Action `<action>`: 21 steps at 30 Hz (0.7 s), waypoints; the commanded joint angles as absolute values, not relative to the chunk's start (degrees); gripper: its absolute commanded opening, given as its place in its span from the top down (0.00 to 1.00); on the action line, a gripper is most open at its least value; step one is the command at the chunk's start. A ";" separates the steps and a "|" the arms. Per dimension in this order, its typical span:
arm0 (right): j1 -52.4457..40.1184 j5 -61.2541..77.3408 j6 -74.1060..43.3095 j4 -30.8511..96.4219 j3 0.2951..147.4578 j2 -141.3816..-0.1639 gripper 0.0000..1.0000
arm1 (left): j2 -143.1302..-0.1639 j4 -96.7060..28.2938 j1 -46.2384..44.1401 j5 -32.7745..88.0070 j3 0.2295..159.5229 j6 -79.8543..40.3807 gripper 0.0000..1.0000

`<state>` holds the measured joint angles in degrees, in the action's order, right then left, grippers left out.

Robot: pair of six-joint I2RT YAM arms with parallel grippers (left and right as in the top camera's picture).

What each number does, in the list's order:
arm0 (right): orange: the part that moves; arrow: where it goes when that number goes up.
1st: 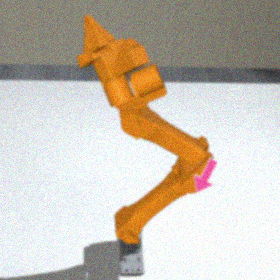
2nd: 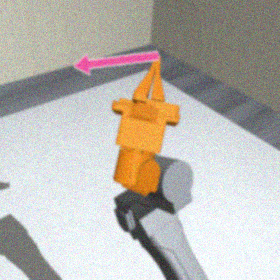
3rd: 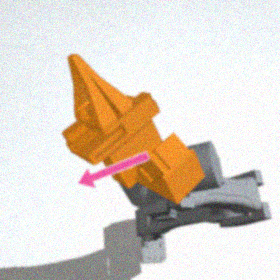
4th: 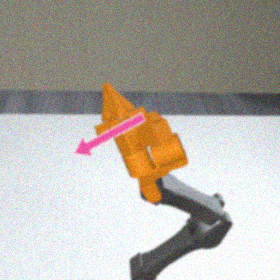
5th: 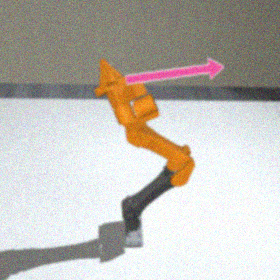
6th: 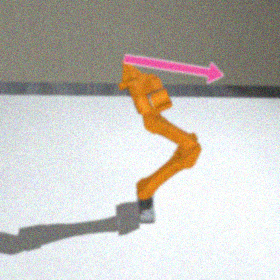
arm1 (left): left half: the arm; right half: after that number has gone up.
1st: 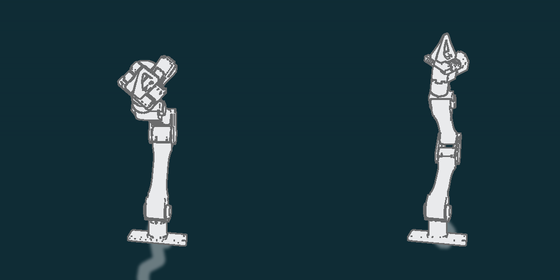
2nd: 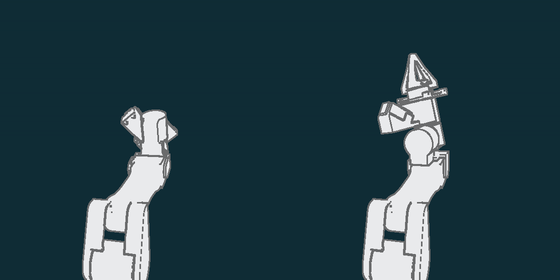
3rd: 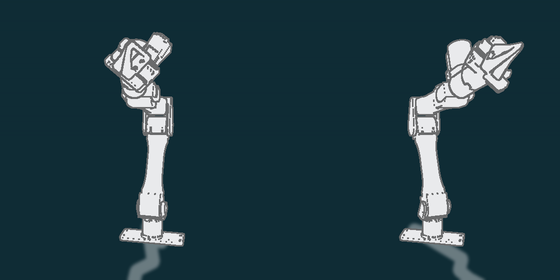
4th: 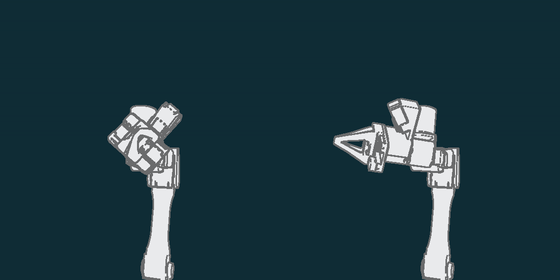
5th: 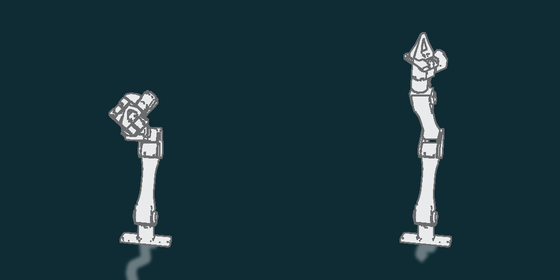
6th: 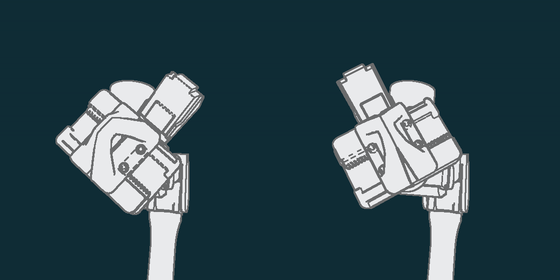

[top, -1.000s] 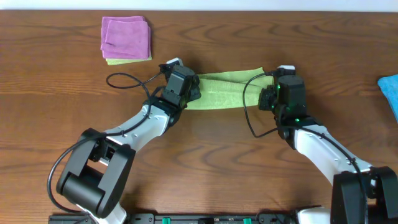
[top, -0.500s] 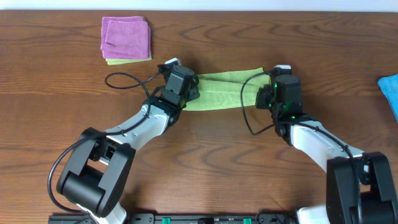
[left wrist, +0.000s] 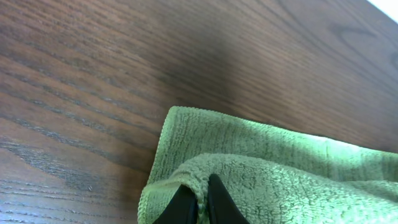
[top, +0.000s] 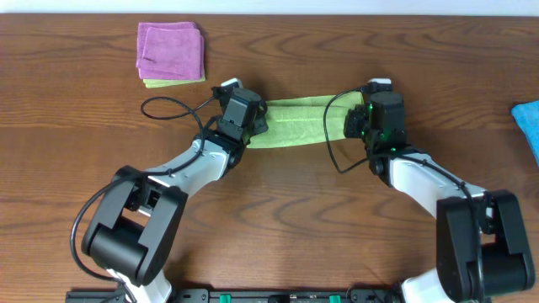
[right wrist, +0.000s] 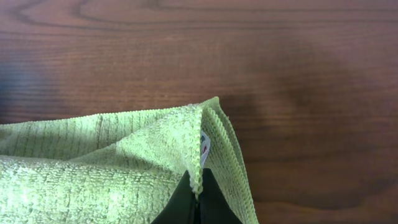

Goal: Fold the cloth
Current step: 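Fold the bottom edge further up over the top edge with both grippers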

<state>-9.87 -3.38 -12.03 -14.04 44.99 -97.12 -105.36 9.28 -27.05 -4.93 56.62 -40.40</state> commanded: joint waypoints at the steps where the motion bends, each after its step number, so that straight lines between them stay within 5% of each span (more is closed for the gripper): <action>1: -9.15 -3.64 -10.59 -14.55 46.09 -98.43 0.99 | -105.73 9.82 -26.59 -6.68 58.02 -39.38 0.91; 21: -7.88 -3.09 -8.45 -17.67 48.34 -102.48 0.98 | -108.40 12.88 -26.59 -7.62 58.02 -38.92 0.90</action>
